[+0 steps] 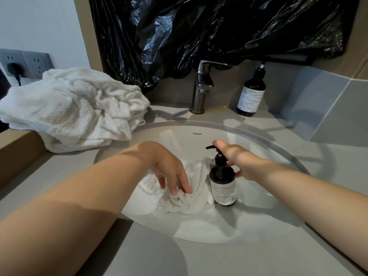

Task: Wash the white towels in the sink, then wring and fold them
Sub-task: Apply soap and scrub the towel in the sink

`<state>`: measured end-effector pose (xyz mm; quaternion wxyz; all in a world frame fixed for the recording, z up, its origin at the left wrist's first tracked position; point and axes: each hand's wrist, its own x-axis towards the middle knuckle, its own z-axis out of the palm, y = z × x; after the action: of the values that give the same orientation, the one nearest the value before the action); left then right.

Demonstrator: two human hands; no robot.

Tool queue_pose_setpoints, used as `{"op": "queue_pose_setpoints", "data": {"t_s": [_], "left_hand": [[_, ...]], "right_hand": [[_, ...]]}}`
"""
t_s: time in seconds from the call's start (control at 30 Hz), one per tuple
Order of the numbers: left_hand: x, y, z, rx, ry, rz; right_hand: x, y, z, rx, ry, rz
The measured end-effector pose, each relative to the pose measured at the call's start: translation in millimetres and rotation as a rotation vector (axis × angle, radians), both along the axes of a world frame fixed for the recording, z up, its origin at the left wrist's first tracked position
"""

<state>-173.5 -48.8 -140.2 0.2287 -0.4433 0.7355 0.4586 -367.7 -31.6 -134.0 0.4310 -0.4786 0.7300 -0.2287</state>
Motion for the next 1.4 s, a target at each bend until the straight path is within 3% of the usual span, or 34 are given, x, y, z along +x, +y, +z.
{"op": "queue_pose_setpoints", "data": {"t_s": [0.2,0.37,0.47,0.6,0.7,1.07,1.2,1.4], "left_hand": [[3.5,3.4,6.2,-0.025,0.007,0.025],[-4.6,1.9,-2.6,-0.120,0.114,0.339],[-12.3,0.4,-14.2,-0.166,0.072,0.372],[-20.4,-3.9,-21.5,-0.468,-0.058,0.235],[-16.2,-9.9,-26.1,-0.598,-0.025,0.245],[-4.9,-4.0,-10.4,-0.450,-0.004,0.097],[-3.0,-2.7,-8.0,-0.425,0.059,0.126],[-6.7,-7.8,-13.4,-0.412,0.106,0.196]], "right_hand": [[7.6,0.9,0.2,-0.013,0.124,0.069],[3.0,2.9,-1.3,0.013,0.084,0.087],[-2.4,2.0,-0.6,0.025,0.012,0.050],[-5.7,1.6,0.7,0.016,0.012,0.069],[-5.5,1.4,1.8,0.007,0.023,0.097],[-1.5,-2.6,-1.3,0.013,0.155,0.188],[-7.6,2.4,1.7,0.014,0.103,0.252],[-31.8,2.2,17.0,-0.189,0.185,0.421]]}}
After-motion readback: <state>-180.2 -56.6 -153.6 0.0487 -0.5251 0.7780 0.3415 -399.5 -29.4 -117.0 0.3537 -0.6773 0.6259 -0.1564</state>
